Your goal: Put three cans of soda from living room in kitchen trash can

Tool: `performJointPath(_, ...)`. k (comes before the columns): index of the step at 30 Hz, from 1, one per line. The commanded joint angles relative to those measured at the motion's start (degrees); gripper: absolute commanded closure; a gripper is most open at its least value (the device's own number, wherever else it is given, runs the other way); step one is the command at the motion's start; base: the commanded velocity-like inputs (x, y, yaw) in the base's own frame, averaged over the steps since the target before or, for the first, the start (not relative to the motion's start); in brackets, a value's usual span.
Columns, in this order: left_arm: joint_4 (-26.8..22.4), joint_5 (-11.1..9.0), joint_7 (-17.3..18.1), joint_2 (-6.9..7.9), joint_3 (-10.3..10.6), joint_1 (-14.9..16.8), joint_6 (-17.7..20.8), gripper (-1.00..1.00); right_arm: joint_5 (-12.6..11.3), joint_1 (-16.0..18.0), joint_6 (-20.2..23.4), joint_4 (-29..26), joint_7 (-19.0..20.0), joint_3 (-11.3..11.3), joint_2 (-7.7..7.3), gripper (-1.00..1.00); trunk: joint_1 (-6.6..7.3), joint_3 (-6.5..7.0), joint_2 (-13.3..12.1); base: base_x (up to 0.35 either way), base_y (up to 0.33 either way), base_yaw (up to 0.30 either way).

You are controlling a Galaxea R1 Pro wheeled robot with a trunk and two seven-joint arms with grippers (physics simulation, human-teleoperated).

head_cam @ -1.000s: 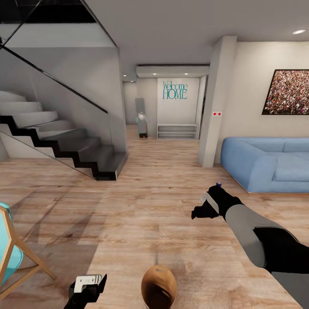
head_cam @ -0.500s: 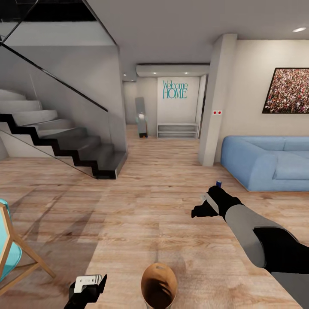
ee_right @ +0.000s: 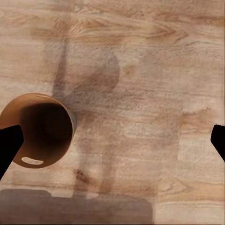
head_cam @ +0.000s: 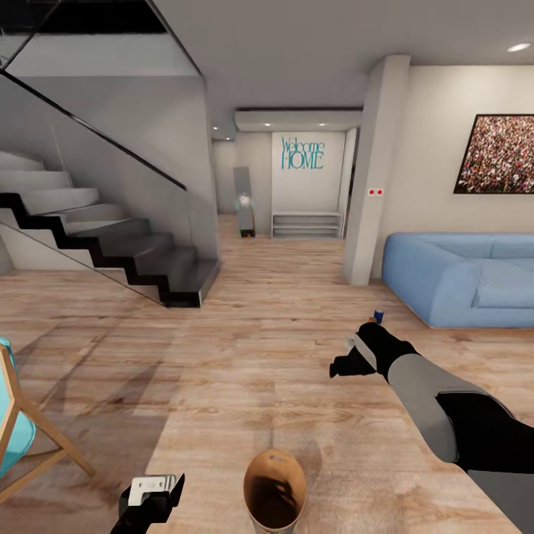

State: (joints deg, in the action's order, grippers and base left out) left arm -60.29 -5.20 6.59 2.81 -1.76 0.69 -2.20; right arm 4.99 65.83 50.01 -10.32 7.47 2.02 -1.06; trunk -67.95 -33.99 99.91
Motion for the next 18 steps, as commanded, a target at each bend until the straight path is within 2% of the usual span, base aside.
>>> performJointPath(1, 0.0, 0.0, 0.0, 0.0, 0.0, 0.0, 0.0, -1.0, 0.01, 0.0, 0.0, 0.12, 0.0, 0.0, 0.02, -1.0, -0.23, -0.18, 0.42, 0.0, 0.0, 0.0)
performJointPath(18, 0.0, 0.18, 0.0, 0.0, 0.0, 0.01, 0.0, -1.0, 0.03, -0.07, -0.71, 1.05, 0.0, 0.09, 0.22, -1.0, -3.96, -3.24, 7.23, 0.0, 0.0, 0.0)
